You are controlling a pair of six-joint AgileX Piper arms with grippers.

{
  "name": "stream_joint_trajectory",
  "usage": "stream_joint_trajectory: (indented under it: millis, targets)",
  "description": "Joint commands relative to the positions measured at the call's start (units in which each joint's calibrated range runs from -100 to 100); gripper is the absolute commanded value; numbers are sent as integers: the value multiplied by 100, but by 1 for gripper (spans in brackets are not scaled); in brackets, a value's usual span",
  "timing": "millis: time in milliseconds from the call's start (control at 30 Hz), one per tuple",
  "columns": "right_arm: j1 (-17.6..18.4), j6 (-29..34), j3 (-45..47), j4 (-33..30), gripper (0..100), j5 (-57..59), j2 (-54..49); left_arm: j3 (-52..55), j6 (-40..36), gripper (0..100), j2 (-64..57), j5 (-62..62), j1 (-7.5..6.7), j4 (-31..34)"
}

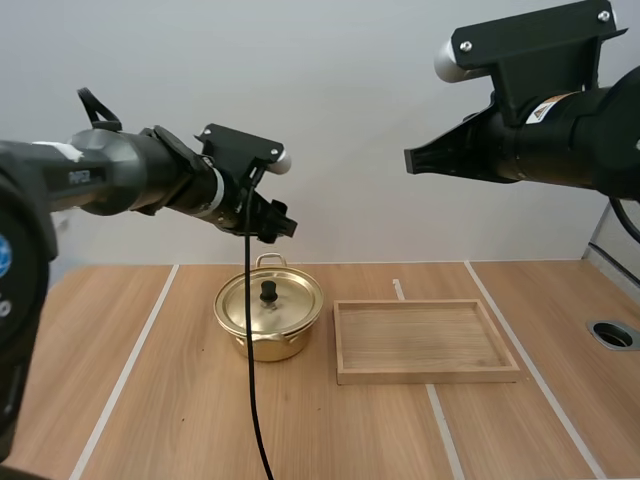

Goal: Open the pot, put the pineapple inside, and close it

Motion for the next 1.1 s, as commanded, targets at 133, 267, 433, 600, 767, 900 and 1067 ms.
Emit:
stream_joint_trajectory:
  millis: [133, 267, 433, 600, 767, 900, 1067]
  targets:
    - [-24, 11, -54, 211, 0, -472, -75, -49, -93, 100, -918, -1070, -13, -93]
    - [-24, 11, -54, 211, 0, -771, -75, -49, -250, 100, -1339, -1353, -13, -93]
    - [-24, 11, -54, 211, 0, -910, -75, -49, -681, 100, -1970, -1542, -13, -93]
    - [-24, 11, -54, 211, 0, -910, -75, -49, -1021, 100, -2653, -2016, -13, -93]
    - [-24, 11, -54, 471, 0, -1005, -51, -37, -1231, 100, -3413, -2129, -13, -93]
    - [-196, -124, -54, 471, 0, -1049, -51, 4, -1291, 100, -4115, -2129, -13, 13]
    - [-264, -14, -54, 912, 0, -1040, -75, 4, -1351, 100, -4812, -2070, -13, 465]
